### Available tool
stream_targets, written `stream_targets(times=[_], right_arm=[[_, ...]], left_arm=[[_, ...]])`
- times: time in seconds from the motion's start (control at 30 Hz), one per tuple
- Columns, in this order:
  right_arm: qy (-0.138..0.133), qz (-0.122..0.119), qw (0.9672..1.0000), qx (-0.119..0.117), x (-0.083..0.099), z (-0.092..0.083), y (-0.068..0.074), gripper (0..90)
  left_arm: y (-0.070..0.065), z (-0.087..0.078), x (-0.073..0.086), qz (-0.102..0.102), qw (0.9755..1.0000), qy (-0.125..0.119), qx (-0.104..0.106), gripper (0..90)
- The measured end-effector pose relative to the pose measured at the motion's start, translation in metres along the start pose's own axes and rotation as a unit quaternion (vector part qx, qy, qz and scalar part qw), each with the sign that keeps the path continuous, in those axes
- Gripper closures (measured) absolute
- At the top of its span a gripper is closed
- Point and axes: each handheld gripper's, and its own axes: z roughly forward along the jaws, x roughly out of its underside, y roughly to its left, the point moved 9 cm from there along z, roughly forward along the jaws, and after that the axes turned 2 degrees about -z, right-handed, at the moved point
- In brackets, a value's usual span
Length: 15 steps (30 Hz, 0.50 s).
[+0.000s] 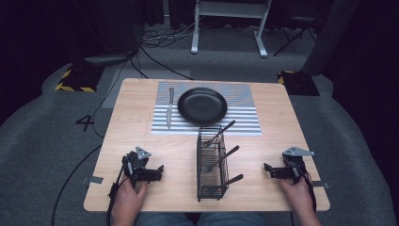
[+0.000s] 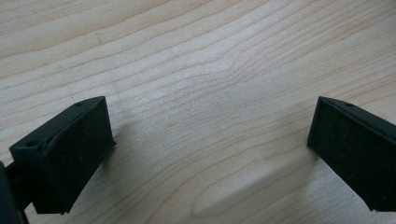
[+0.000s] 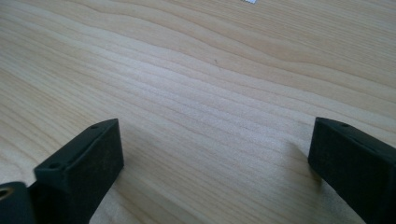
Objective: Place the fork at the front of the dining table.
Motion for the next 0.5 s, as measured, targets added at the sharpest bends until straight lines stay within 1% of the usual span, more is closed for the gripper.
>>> stream_targets(times=[0.17,0.37,0.4,0.43,0.47,0.5], right_arm=[[-0.005,-0.006,0.9999,-0.007,-0.0002,-0.0014,0.0019,9.0],[-0.005,-0.006,0.9999,-0.007,-0.0002,-0.0015,0.0019,9.2],[-0.008,-0.007,0.9999,-0.008,0.0000,-0.0024,0.0021,12.7],[-0.008,-0.007,0.9999,-0.008,0.0000,-0.0024,0.0021,12.7],[-0.011,-0.005,0.9999,-0.007,0.0002,-0.0037,0.0024,17.5],[-0.022,-0.005,0.9997,-0.007,0.0011,-0.0077,0.0029,28.6]], left_arm=[[0.0000,0.0000,0.0000,0.000,1.0000,0.000,0.000,0.2],[0.0000,0.0000,0.0000,0.000,1.0000,0.000,0.000,0.2],[0.0000,0.0000,0.0000,0.000,1.0000,0.000,0.000,0.2],[0.0000,0.0000,0.0000,0.000,1.0000,0.000,0.000,0.2],[0.0000,0.0000,0.0000,0.000,1.0000,0.000,0.000,0.2],[0.0000,0.0000,0.0000,0.000,1.0000,0.000,0.000,0.2]])
